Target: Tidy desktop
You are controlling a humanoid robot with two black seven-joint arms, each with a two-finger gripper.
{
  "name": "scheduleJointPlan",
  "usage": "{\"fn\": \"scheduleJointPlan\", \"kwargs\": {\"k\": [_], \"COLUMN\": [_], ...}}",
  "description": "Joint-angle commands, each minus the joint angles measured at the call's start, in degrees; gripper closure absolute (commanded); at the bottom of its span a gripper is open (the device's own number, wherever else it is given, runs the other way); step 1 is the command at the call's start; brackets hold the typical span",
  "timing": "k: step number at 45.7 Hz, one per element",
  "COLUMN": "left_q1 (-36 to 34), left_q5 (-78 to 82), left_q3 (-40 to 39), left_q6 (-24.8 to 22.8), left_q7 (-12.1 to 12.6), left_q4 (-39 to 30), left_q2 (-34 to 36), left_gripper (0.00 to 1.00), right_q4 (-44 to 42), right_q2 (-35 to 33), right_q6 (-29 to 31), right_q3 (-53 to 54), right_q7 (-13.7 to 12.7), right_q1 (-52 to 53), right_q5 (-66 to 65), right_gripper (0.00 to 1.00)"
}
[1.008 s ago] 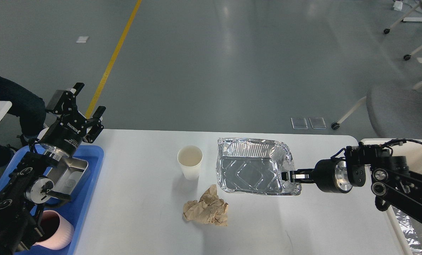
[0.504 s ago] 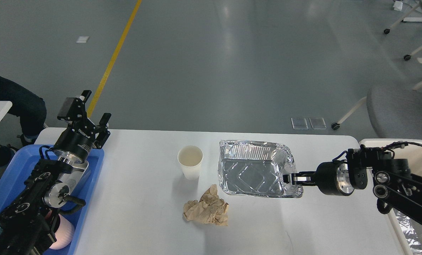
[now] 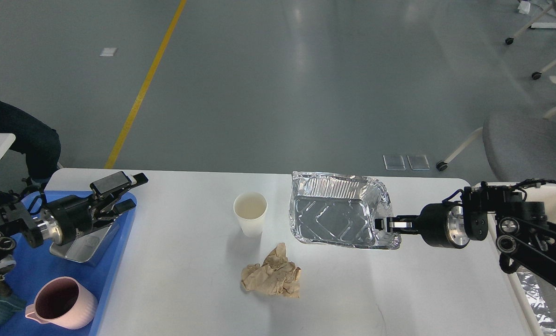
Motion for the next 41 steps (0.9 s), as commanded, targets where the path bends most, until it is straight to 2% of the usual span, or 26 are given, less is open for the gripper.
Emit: {"fn": "scheduleJointPlan", "kwargs": {"k": [1,11,23,28,35,41], "left_q1": [0.3,0.5,-0.4,-0.5,-1.5,-1.8], "left_q5": [0.1,0.0,-0.7,-0.7,-0.8,-0.8], "left_q3": [5.0,5.7,4.5,3.5,1.3,0.9], "left_q6": [0.0,-2.4,-11.3,-14.2,-18.3,-19.0], "left_q7": [0.4,0.5,-1.3,-3.4,-3.6,-3.2], "left_q4": [-10.8,-23.2,-24.9,-24.7,-23.6,-22.5], "left_q2": [11.7,30.8,45.9,48.8,50.7,50.6], "left_gripper": [0.00,0.00,0.00,0.00,0.00,0.00], "right_q4": [-0.1,-0.1,-0.1,-0.1,-0.1,-0.1], "right_q2": [0.0,0.1,0.1,0.1,-0.1,0.2], "right_q6": [0.0,0.0,0.0,0.0,0.0,0.0], "right_q3": [1.3,2.3,2.6,2.6,2.6,3.1], "right_q7": [0.0,0.0,0.0,0.0,0.0,0.0], "right_q1": [0.2,0.1,0.1,0.0,0.0,0.0], "right_q5": [0.1,0.1,0.1,0.1,0.1,0.1], "right_gripper": [1.00,1.00,1.00,1.00,1.00,1.00]}}
